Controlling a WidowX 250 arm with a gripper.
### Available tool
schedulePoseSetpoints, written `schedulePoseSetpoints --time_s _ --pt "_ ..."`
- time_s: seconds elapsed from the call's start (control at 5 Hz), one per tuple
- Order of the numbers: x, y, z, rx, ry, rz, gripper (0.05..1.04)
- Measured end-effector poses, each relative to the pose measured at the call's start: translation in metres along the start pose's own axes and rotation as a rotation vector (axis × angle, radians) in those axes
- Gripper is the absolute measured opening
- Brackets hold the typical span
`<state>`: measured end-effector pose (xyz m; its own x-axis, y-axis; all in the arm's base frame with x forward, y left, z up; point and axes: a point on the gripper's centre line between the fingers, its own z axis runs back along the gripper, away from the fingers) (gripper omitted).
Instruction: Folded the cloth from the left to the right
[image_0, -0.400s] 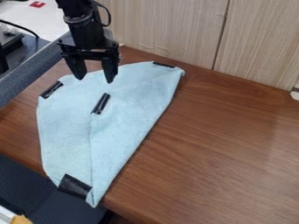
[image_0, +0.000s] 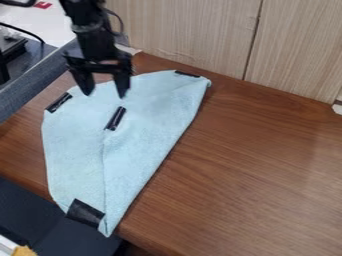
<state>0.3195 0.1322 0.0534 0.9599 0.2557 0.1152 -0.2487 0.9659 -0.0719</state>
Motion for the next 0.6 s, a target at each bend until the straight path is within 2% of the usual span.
schedulePoseSetpoints --time_s 0.4,0.6 --pt "0.006 0.041 -0.005 0.031 0.015 0.069 0.999" --pt "0.007 0.064 -0.018 0.04 0.05 0.064 1.0"
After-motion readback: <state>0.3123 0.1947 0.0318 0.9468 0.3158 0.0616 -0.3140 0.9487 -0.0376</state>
